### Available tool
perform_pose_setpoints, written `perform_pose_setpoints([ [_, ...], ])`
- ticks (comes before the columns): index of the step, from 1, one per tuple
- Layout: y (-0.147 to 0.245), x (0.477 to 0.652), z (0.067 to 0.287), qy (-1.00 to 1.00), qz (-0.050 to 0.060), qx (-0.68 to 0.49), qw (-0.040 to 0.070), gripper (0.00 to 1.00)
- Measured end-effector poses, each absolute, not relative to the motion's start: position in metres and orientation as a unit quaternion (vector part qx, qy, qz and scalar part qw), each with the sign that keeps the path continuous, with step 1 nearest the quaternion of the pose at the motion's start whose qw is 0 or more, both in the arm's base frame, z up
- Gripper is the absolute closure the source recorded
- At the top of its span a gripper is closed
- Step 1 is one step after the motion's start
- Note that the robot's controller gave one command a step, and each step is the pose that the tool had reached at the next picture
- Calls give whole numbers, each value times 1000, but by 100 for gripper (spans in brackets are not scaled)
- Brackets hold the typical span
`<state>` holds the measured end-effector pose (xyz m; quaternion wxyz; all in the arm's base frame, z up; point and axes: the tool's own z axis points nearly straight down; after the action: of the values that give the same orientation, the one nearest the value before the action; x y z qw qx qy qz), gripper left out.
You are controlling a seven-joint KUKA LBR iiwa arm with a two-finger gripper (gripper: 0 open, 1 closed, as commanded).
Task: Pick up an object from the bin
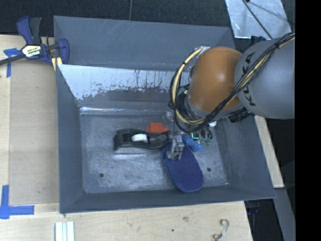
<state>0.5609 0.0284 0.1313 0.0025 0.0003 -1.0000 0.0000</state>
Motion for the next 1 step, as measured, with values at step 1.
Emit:
perform_pose_setpoints([
  [1,33,593,66,-1000,0,-30,3,0],
])
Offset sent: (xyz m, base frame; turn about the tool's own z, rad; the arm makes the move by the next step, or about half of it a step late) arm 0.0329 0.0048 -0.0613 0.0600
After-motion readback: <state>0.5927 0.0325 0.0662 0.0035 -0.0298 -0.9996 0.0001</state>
